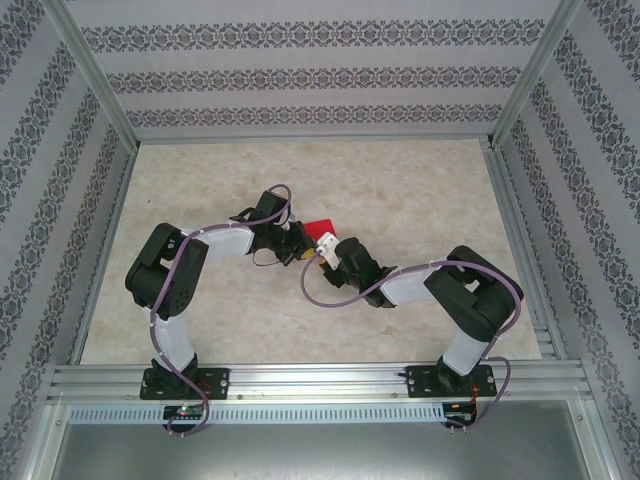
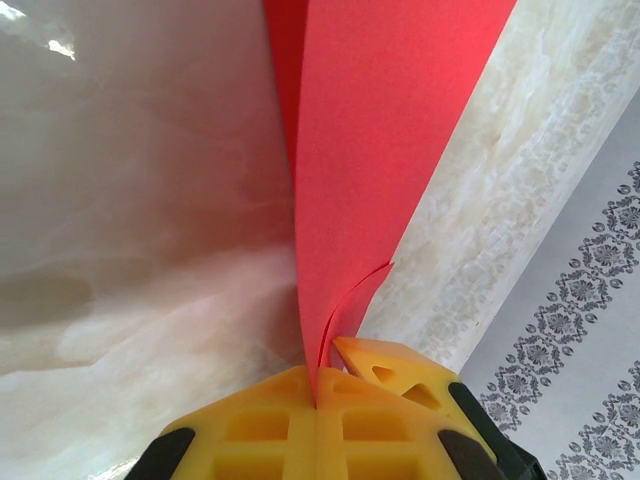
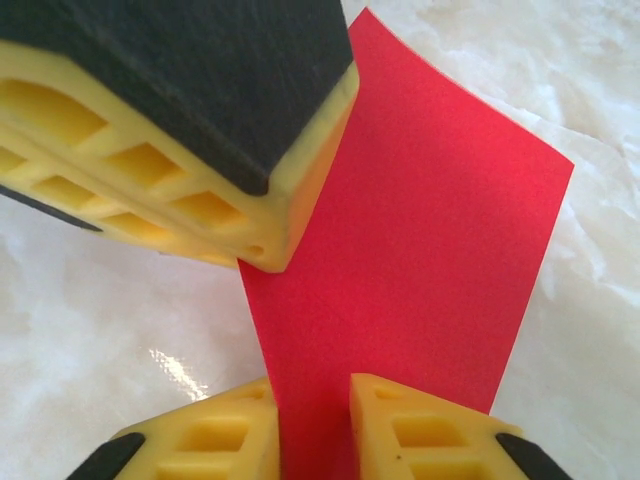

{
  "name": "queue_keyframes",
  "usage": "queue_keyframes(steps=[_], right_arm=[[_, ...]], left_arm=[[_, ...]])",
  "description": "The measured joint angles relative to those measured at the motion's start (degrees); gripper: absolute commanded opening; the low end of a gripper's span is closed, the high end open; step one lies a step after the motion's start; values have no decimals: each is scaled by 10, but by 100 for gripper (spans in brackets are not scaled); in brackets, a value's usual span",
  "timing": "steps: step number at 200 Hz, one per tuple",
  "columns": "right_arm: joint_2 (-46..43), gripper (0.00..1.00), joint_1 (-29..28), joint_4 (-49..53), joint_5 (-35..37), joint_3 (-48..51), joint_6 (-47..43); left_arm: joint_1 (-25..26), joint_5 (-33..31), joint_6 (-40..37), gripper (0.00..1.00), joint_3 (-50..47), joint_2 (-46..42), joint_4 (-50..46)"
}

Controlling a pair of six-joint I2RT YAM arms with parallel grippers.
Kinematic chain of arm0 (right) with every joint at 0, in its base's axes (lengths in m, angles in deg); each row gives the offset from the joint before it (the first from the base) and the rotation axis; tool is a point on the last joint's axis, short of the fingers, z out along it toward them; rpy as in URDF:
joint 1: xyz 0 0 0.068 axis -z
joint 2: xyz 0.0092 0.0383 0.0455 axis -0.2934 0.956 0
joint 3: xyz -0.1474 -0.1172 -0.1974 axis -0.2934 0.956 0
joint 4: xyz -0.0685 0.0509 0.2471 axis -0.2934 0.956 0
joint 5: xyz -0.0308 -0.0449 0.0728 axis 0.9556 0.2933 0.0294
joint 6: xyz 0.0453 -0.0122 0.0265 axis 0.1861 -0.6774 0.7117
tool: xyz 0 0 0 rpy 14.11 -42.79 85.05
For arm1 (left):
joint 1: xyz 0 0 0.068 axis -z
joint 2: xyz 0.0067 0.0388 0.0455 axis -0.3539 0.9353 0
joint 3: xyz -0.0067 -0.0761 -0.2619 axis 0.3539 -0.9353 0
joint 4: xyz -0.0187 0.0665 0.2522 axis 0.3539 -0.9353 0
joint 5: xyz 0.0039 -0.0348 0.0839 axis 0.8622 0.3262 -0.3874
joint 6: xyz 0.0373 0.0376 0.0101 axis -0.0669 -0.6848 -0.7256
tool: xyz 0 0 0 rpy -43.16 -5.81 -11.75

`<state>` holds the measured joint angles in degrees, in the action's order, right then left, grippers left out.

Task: Fold a paper plane with a square sheet of paper (pick it up from the middle)
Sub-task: Fold the wing for the fifth time at the center of the table.

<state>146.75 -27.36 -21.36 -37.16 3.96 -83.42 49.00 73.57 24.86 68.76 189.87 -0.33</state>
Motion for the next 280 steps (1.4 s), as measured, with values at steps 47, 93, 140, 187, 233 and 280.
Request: queue_keyframes(steps=[47, 93, 140, 187, 233, 280], right_arm=[[0, 4, 10, -5, -22, 0, 12], [-26, 2, 53, -6, -97, 13, 72], [-36, 1, 87, -34, -196, 24, 168], [-10, 0, 116, -104, -287, 33, 291], [24, 0, 127, -137, -338, 34, 394], [42, 0, 127, -143, -353, 34, 444]], left_arm=[[-4, 0, -12, 34, 6, -11, -14], [-39, -7, -35, 58, 7, -57, -40], [-54, -15, -50, 60, -10, -95, -28], [-54, -11, -52, 52, -83, -99, 34], [-49, 0, -52, 47, -108, -99, 90], [-37, 3, -52, 43, -108, -90, 121]])
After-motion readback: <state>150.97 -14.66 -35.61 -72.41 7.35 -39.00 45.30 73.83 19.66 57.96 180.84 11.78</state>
